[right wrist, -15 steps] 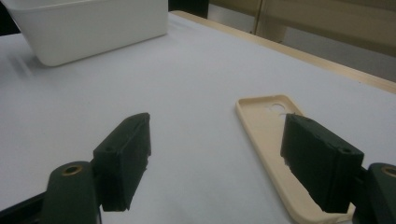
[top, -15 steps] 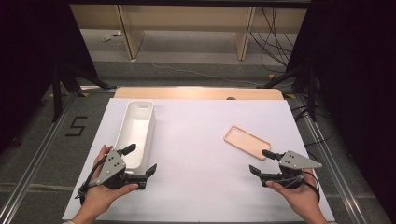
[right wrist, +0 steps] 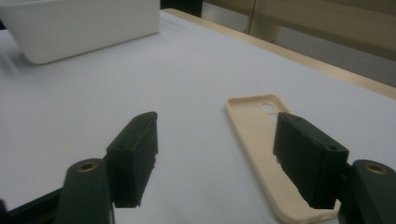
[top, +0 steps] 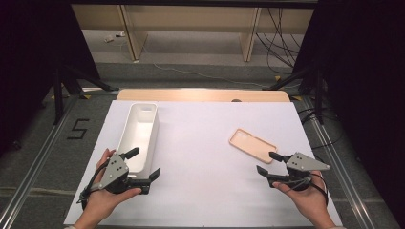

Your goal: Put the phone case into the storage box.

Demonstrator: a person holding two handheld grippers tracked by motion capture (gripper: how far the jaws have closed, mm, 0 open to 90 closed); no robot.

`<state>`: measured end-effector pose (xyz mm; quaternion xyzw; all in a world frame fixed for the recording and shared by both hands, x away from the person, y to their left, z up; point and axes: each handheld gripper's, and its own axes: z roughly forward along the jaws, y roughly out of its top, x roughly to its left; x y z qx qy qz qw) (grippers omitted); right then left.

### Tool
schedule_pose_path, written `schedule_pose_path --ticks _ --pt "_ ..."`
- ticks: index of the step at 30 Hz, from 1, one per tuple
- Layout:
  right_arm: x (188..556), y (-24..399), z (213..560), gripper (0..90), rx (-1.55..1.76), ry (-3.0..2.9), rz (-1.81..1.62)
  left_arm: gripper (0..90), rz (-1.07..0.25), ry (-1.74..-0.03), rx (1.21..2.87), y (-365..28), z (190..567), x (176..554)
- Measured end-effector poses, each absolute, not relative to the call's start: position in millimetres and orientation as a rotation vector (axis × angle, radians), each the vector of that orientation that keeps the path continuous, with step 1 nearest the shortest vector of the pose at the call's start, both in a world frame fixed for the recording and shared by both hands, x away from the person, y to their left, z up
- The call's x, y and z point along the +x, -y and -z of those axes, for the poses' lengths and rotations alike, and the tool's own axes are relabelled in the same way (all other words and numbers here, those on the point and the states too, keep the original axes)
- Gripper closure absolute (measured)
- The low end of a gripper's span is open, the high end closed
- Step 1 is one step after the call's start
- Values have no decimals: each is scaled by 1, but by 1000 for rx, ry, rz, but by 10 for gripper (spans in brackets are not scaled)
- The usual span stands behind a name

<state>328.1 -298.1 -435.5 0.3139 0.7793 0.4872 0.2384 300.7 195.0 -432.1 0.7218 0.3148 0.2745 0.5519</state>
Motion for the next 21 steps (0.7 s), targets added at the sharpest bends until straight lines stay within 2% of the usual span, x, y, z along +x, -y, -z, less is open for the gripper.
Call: schedule_pose_path --ticks 5,10,11,21 --pt "346 309 433 648 900 -2137 -1271 57 -640 -751 1697 -196 432 301" --pt "370 314 430 874 965 -2134 -1188 59 -639 -744 1704 -194 432 301" --pt "375 315 431 900 980 -2138 -1173 60 -640 -744 1704 -195 432 301" --pt "422 321 443 900 1153 -2150 -1000 64 -633 -750 1702 -195 433 301"
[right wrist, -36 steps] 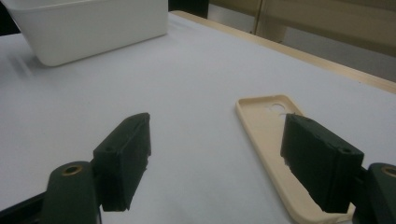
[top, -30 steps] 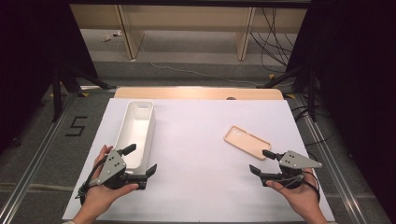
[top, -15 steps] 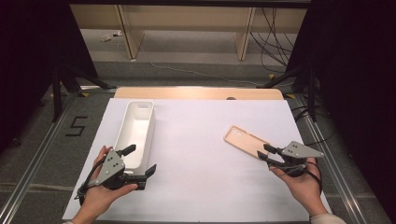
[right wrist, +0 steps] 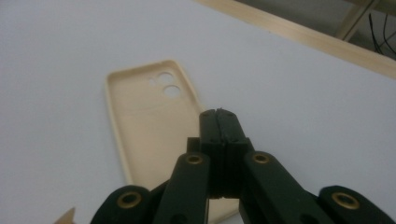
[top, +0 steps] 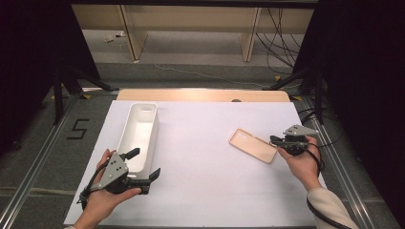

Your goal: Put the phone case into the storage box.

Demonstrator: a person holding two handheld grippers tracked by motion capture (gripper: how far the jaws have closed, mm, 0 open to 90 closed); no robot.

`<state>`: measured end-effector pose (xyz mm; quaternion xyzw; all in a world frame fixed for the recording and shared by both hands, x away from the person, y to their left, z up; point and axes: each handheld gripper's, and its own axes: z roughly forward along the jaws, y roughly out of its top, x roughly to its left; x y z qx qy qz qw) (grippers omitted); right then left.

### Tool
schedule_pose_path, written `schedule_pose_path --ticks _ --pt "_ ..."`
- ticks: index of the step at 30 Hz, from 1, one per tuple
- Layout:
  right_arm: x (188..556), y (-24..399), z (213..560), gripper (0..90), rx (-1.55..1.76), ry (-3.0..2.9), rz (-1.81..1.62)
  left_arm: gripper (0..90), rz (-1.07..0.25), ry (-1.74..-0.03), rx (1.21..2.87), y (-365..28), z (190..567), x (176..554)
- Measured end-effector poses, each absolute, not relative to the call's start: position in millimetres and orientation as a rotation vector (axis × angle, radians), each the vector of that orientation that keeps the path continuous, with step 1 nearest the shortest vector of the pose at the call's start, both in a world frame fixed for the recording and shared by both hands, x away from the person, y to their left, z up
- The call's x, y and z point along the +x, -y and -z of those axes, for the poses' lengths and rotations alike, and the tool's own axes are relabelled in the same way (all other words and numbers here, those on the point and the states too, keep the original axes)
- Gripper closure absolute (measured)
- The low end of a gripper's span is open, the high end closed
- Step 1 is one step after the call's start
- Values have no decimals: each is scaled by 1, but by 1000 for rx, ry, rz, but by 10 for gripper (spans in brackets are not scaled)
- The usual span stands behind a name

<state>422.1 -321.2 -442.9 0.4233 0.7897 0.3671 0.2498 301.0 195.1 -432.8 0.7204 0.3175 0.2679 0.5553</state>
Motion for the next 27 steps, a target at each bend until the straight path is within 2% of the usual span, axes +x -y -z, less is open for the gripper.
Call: schedule_pose_path --ticks 9,27 --pt "445 333 461 900 1287 -2168 -890 66 -631 -749 1701 -195 433 301" --pt "447 337 471 900 1284 -2234 -789 68 -629 -747 1701 -196 433 300"
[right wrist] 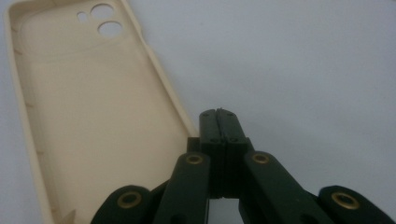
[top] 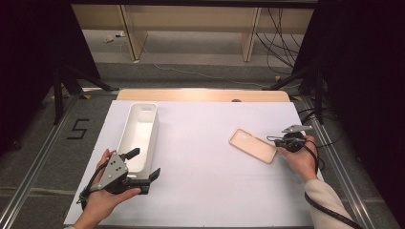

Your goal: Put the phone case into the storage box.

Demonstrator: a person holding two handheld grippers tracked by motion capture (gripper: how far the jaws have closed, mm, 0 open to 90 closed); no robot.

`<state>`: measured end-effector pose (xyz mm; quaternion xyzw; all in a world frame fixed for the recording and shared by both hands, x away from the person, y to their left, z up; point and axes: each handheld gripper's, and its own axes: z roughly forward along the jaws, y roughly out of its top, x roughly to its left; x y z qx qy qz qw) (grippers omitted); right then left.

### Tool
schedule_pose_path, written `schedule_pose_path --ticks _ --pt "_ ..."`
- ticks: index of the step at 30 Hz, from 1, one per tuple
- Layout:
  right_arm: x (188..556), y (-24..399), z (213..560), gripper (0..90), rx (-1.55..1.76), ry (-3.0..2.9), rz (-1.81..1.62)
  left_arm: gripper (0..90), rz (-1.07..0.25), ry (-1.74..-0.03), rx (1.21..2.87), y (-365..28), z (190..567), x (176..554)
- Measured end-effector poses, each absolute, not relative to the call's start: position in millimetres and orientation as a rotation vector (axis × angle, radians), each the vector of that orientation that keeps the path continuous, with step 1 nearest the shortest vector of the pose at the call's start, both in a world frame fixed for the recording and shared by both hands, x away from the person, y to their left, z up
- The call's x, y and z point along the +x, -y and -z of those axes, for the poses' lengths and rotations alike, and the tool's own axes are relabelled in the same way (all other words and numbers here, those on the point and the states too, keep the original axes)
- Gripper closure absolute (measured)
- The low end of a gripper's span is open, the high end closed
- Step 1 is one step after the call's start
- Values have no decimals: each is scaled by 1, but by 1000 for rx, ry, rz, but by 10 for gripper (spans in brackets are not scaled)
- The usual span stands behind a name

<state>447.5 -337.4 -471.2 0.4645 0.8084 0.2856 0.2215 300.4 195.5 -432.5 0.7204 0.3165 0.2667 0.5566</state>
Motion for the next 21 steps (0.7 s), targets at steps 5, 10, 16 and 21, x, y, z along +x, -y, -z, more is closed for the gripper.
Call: schedule_pose_path --ticks 5,10,16,21 --pt "447 338 471 900 1286 -2247 -786 68 -630 -748 1698 -196 433 300" --pt "447 338 470 900 1288 -2254 -786 69 -629 -748 1699 -196 433 300" --pt "447 337 470 900 1293 -2263 -795 69 -630 -750 1696 -196 433 301" --pt "446 337 469 900 1297 -2272 -805 69 -630 -750 1696 -196 432 300"
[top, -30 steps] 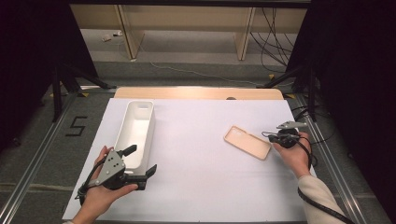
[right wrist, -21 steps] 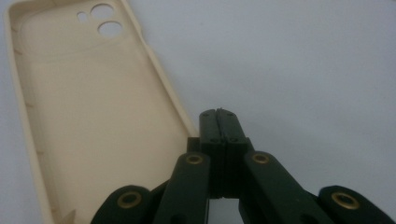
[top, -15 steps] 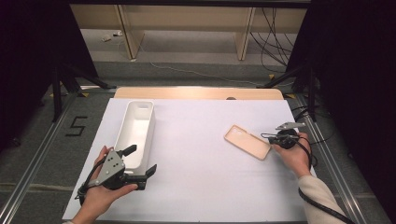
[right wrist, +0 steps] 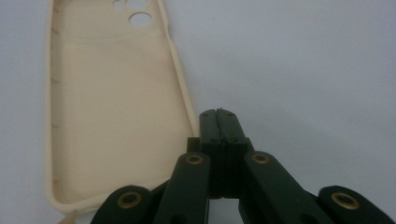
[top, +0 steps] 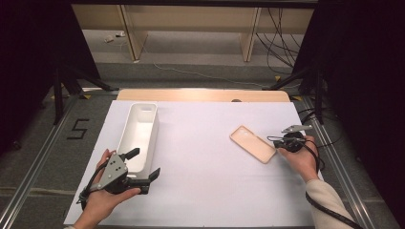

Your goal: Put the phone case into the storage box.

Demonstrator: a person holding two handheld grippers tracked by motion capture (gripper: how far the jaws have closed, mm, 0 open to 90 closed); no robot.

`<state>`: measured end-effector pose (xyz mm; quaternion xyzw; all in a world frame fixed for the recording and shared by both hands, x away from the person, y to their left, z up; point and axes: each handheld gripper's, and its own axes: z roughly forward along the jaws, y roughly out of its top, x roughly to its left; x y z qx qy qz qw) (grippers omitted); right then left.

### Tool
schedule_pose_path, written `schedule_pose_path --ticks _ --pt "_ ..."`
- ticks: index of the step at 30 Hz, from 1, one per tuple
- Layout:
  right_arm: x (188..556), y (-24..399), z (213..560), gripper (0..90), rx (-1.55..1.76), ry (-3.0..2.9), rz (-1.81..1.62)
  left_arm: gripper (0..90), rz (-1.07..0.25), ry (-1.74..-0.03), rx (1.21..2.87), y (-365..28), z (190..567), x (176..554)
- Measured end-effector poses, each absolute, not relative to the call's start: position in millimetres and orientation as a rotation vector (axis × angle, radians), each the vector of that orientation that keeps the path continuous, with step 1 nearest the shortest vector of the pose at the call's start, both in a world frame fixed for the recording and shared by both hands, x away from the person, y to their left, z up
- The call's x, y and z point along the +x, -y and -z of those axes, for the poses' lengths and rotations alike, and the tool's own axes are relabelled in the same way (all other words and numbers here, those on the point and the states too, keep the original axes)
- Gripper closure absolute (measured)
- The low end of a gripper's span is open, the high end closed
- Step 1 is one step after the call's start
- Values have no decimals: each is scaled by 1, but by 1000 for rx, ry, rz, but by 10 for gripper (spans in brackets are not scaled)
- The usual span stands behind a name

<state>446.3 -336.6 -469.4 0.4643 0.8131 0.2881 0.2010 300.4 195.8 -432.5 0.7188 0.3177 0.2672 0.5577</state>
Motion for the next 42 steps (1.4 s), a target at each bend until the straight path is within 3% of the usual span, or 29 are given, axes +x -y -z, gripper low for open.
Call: schedule_pose_path --ticks 21,42 --pt "438 323 466 900 1271 -2360 -827 70 -632 -749 1695 -196 432 300" --pt "439 336 469 900 1329 -2345 -809 70 -630 -747 1697 -196 432 300"
